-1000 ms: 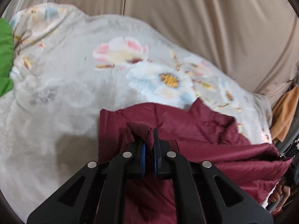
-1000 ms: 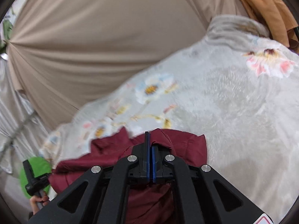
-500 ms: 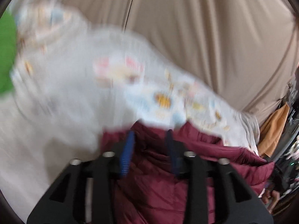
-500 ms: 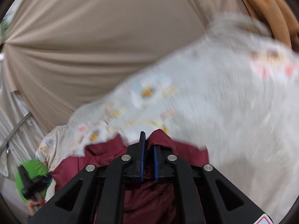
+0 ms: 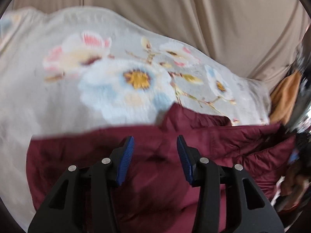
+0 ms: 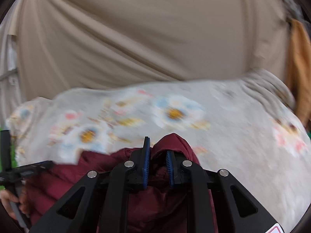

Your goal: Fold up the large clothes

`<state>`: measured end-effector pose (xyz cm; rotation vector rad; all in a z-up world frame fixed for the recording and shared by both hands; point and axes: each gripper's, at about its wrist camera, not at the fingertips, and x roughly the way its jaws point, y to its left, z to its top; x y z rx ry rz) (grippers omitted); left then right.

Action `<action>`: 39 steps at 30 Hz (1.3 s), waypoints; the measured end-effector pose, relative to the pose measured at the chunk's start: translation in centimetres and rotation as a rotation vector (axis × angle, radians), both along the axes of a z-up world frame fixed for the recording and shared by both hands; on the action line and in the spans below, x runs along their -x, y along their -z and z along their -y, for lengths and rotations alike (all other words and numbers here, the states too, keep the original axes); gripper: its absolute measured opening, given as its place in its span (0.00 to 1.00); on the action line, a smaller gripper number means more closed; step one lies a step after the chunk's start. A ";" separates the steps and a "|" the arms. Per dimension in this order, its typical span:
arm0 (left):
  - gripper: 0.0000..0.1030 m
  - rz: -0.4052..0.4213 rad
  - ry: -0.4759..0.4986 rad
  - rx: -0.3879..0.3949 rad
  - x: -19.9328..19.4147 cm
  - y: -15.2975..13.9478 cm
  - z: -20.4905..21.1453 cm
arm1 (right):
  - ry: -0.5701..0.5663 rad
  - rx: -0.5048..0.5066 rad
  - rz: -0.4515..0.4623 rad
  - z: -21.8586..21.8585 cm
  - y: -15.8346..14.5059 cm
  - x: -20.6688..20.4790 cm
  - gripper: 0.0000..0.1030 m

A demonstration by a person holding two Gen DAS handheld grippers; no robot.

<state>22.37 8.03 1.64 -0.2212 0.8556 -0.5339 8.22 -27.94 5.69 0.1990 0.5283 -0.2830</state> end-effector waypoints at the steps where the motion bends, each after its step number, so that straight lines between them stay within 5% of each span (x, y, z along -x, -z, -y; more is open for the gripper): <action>1: 0.43 0.004 0.005 0.006 0.5 0.3 -0.3 | 0.054 -0.038 -0.047 2.2 1.9 1.6 0.15; 4: 0.43 0.030 0.048 0.014 1.1 0.5 0.0 | 0.120 -0.247 -0.118 7.7 6.2 4.2 0.10; 6: 0.43 0.024 0.075 0.006 0.8 1.1 0.9 | 0.093 -0.405 -0.079 10.3 7.8 6.0 0.10; 14: 0.43 0.037 0.028 -0.086 1.2 3.2 1.7 | -0.141 -0.450 0.108 10.6 2.1 6.6 0.13; 17: 0.43 0.050 -0.003 -0.098 1.8 3.7 1.0 | -0.260 -0.489 0.051 10.6 2.1 4.7 0.37; 21: 0.43 0.042 -0.052 -0.091 1.6 4.1 -0.2 | -0.185 -0.428 -0.117 11.3 4.1 4.0 0.47; 26: 0.43 0.045 -0.059 -0.105 1.5 4.3 0.0 | 0.007 -0.427 -0.040 15.4 3.3 9.1 0.48; 29: 0.43 0.057 -0.060 -0.124 1.6 4.3 0.2 | -0.097 -0.326 0.004 12.8 0.2 9.4 0.48; 33: 0.43 0.058 -0.063 -0.117 1.6 4.3 0.2 | -0.233 -0.079 -0.072 6.4 -1.0 6.5 0.48; 35: 0.43 0.060 -0.067 -0.107 1.7 4.3 0.0 | -0.281 -0.085 -0.147 4.8 0.6 4.4 0.40; 37: 0.43 0.061 -0.074 -0.104 1.8 4.3 -0.1 | -0.324 -0.097 -0.178 3.9 2.0 3.3 0.21; 39: 0.44 0.060 -0.075 -0.104 1.8 4.4 -0.1 | -0.323 -0.047 -0.208 3.8 3.6 1.8 0.15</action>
